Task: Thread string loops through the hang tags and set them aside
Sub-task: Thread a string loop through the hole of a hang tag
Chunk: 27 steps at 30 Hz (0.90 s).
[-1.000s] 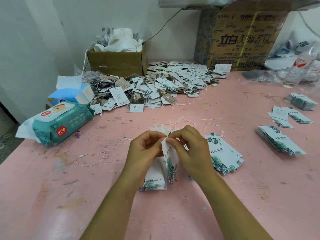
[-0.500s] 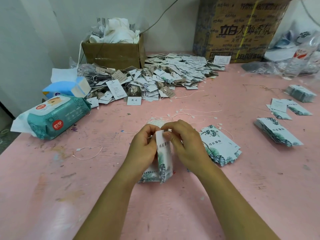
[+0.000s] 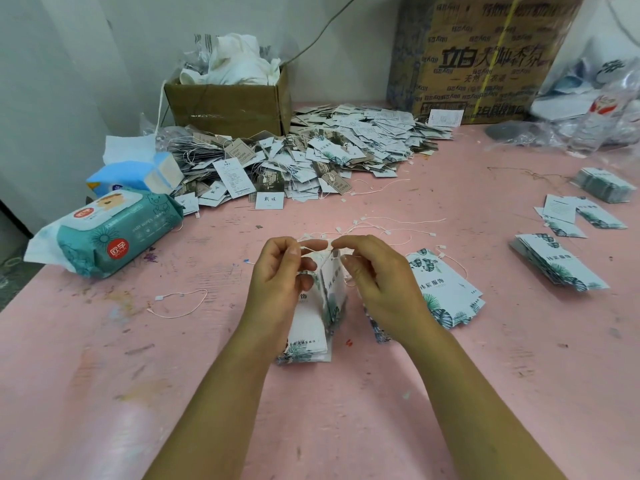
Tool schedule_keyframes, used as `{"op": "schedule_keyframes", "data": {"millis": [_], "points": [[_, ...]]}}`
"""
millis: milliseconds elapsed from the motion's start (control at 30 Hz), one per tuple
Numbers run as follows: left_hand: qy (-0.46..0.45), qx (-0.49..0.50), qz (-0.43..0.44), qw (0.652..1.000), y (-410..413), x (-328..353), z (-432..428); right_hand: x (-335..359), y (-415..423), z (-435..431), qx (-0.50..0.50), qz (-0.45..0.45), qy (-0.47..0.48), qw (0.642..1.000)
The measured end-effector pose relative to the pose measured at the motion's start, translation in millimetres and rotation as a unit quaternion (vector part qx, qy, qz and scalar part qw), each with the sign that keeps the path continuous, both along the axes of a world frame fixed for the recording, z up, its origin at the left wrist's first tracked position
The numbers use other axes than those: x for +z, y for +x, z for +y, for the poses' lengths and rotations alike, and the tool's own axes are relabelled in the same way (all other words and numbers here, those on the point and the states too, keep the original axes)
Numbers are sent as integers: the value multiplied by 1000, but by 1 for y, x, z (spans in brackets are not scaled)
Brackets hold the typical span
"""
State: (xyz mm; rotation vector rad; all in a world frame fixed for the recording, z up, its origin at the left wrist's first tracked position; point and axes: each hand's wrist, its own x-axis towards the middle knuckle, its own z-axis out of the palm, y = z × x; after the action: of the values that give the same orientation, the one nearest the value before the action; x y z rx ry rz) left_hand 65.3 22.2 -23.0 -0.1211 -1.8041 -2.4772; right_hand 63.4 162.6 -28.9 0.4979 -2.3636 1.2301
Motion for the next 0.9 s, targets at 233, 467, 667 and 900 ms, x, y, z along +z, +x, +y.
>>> {"op": "schedule_keyframes", "data": {"millis": [233, 467, 667, 900], "points": [[65, 9, -23, 998, -1, 7, -4, -1, -5, 7, -44, -2, -22, 999], [21, 41, 1, 999, -5, 2, -7, -2, -8, 13, -95, -16, -35, 995], [-32, 77, 62, 995, -6, -3, -11, -1, -10, 23, -132, -82, -98, 983], [-42, 101, 80, 991, -8, -3, -16, 3, -9, 21, -63, -139, -156, 976]]}}
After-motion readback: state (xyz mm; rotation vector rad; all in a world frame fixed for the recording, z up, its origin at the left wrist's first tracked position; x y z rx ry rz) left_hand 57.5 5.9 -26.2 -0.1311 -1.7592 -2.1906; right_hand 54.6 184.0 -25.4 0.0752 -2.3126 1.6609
